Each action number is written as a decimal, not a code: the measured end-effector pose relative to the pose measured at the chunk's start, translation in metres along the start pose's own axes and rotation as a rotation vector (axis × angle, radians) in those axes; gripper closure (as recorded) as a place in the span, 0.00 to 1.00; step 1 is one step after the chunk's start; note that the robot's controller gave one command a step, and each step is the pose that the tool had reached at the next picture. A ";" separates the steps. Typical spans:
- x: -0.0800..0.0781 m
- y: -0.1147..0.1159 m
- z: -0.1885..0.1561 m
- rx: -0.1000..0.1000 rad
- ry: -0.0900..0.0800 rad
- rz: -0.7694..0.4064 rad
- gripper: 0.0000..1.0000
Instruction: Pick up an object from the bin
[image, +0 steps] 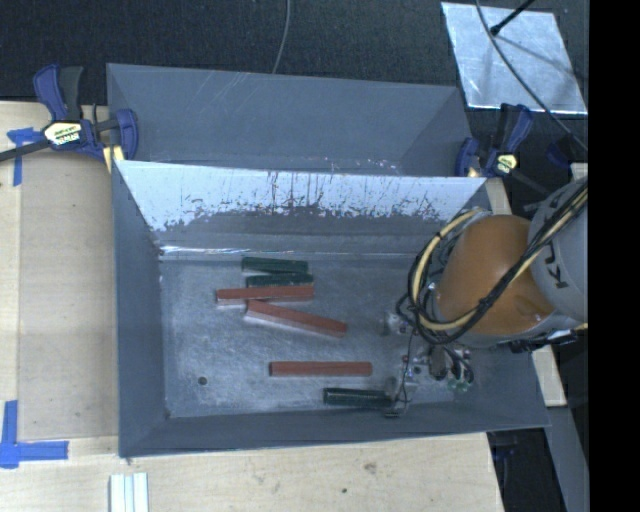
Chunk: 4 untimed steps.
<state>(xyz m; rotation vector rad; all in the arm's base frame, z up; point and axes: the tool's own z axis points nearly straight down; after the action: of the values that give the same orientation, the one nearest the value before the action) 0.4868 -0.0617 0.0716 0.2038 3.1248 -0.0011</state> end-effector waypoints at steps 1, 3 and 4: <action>0.000 0.000 0.000 0.000 0.000 0.000 0.00; -0.009 0.087 -0.057 0.000 0.004 0.032 0.00; -0.007 0.013 0.001 0.001 0.009 0.032 1.00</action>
Offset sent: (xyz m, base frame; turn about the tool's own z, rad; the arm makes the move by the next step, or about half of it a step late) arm 0.0284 0.0519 0.0842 0.0942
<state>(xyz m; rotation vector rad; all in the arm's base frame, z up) 0.4958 -0.0493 0.0706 0.2544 3.1304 -0.0021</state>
